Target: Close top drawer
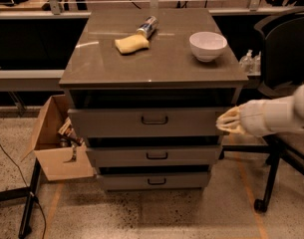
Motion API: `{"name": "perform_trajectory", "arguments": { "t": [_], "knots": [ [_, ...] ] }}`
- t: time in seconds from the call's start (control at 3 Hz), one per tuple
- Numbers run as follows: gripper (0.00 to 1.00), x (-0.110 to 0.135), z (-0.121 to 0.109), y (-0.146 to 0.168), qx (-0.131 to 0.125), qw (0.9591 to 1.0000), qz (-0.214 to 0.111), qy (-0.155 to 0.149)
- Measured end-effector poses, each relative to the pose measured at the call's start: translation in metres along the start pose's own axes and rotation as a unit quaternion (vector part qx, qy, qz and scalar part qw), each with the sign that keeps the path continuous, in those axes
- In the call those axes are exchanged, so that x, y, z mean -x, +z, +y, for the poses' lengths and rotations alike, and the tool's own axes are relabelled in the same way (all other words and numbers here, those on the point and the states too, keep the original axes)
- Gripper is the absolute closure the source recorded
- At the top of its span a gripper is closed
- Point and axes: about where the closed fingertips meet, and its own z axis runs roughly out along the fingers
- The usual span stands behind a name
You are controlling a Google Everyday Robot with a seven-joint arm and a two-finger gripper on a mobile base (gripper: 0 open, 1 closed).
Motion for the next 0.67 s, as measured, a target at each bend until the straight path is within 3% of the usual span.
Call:
{"name": "perform_trajectory", "arguments": {
  "t": [0.33,0.67],
  "knots": [
    [1.00,-0.043,0.001,-0.091,-0.042,0.9954,-0.042,0.075],
    [0.84,-0.031,-0.008,-0.126,-0.053,0.9910,-0.082,0.092]
  ]
}}
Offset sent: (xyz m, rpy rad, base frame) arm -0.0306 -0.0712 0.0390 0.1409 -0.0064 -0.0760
